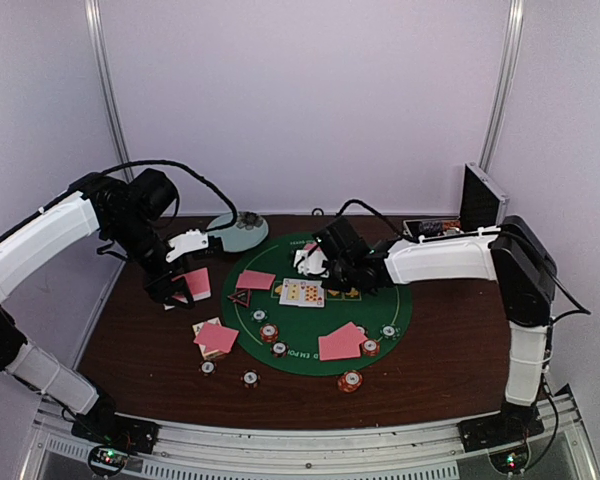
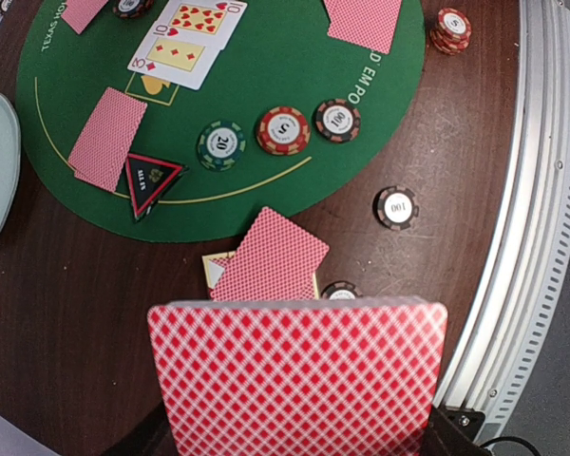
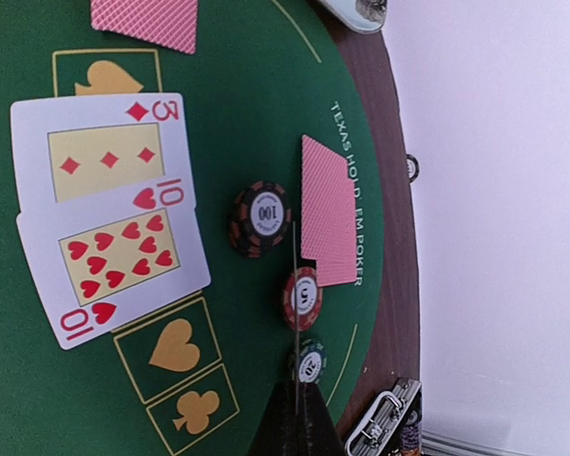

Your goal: Distribute texas hold em gaming equipment

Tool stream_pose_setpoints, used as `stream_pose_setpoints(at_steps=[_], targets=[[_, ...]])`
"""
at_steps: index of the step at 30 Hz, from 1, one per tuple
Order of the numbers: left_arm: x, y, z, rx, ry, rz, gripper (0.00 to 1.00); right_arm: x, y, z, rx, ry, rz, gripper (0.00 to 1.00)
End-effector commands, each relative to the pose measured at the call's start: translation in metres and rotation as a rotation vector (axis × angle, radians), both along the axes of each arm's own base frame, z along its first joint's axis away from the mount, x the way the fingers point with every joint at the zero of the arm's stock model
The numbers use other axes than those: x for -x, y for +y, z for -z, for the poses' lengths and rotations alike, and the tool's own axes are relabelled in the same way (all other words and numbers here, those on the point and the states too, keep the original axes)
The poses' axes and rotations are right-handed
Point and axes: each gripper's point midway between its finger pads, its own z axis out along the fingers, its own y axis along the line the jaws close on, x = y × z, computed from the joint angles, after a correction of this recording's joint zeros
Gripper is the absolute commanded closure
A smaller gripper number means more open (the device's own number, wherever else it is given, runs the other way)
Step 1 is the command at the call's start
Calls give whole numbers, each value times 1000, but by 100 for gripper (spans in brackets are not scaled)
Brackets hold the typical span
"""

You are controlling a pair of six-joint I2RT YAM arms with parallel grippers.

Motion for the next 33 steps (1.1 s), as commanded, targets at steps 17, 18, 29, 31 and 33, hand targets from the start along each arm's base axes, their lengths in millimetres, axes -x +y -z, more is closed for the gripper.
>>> stream_pose_setpoints(at_steps=[17,18,29,31,33], targets=[[1,1,-5,10,-26,5,100,27,-7,72,256,90,-68,100],[1,2,-5,9,-25,4,100,29,-6,72,255,93,-72,100],[2,1,-7,19,-23,4,100,44,-12,70,255,146,-69,80],[3,0,-7,21,-22,5,100,44,-12,66,241,144,-62,79],[1,1,-7,17,-27,3,100,44,-10,58,213,139,-56,77]])
